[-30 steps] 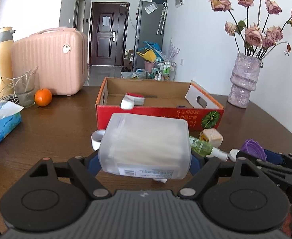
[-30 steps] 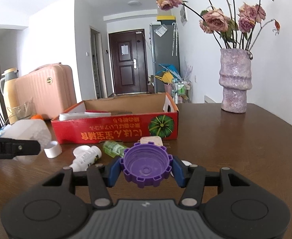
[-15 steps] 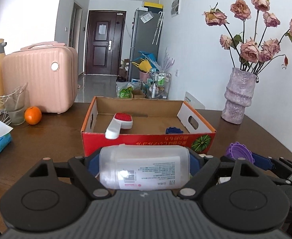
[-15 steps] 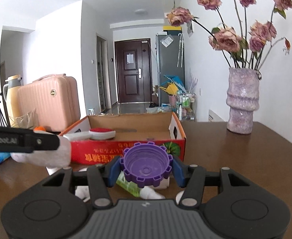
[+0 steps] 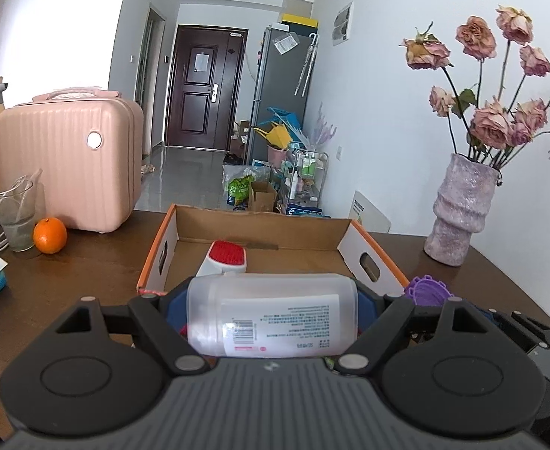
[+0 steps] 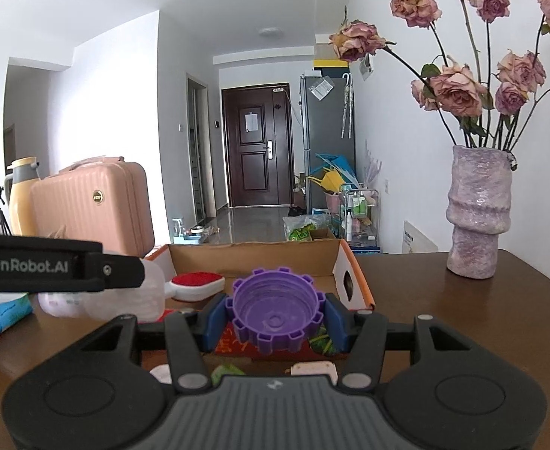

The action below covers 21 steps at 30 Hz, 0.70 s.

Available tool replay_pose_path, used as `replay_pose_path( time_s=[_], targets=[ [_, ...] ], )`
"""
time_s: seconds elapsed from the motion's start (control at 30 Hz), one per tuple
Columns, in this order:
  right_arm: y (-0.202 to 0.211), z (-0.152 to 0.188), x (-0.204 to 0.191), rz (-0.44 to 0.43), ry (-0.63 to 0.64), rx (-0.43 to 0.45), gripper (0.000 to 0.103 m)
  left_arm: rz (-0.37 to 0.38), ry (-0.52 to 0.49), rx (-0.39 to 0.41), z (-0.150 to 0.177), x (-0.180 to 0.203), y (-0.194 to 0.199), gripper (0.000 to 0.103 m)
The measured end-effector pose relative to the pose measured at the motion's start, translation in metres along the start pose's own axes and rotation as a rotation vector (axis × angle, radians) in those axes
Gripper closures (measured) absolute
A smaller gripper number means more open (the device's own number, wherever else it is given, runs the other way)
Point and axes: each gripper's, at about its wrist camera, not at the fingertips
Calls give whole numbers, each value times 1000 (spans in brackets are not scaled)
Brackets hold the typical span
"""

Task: Organize rigid objects
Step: 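Carry the cotton-pad box and purple cap over the red cardboard box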

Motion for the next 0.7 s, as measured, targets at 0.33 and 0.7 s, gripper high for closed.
replay_pose_path(
  time_s=[0.33, 0.7],
  targets=[
    [-44, -10, 12, 3, -24, -16, 50, 2, 3, -15, -11, 4, -43, 20],
    [-91, -21, 25, 30, -31, -46, 50, -1, 1, -35, -26, 4, -95, 20]
  ],
)
Point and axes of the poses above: each gripper's, at about its wrist camera, not at the fingertips, and y roughly against the way its jaws point, x to its right, z to its underside, and after that the axes turned 10 degrees about -y, right-handed
